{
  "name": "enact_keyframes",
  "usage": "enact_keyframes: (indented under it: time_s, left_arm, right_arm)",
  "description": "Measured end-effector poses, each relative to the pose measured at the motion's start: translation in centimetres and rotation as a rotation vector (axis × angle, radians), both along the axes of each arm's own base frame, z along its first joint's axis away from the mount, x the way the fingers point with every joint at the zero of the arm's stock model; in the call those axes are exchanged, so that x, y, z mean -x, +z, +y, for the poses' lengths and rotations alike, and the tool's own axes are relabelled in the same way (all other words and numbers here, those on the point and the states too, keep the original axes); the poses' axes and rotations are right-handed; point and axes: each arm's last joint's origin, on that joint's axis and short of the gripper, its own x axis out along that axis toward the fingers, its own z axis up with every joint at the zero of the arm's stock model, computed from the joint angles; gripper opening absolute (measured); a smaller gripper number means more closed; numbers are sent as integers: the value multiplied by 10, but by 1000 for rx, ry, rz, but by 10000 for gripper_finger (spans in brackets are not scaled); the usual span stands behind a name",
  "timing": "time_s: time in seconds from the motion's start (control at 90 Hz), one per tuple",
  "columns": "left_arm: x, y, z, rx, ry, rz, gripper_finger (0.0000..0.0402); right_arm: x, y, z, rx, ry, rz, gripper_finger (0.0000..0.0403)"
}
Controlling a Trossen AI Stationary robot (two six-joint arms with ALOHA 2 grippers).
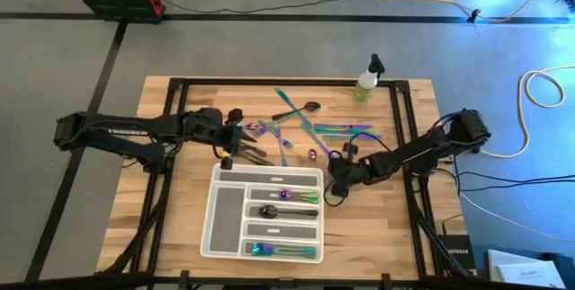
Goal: Sort silverware
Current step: Put the blue fork into the white silverware tray
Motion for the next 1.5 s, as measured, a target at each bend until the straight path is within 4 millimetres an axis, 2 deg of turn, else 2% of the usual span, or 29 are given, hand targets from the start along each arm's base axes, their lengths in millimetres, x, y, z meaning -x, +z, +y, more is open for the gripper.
enact_keyframes:
  time_s: [0.144,0.256,0.367,0.522,0.689,0.889,1.133,1.3,1.5]
  left_arm:
    - [0,2,-5,18,-11,-16,72]
    - [-1,4,-7,32,-14,-42,72]
    - [-5,8,-7,119,28,-103,72]
    - [-5,10,-7,204,67,-128,72]
    - [-4,5,-6,257,103,-95,72]
    - [-1,-4,-19,255,67,-10,72]
    - [5,-16,-31,157,155,112,72]
    - [7,-17,-42,165,135,131,72]
    - [9,-18,-59,201,82,145,72]
  right_arm:
    - [10,14,-5,65,-91,-23,0]
    - [13,27,-7,87,-110,-84,0]
    - [14,40,-7,113,-93,-130,0]
    - [2,62,-4,152,-8,-168,0]
    - [-17,84,5,156,159,-165,0]
    - [-46,91,40,167,328,-35,0]
    - [-79,71,96,248,469,86,0]
    - [-86,66,128,309,504,71,0]
    - [-87,63,157,357,531,-1,0]
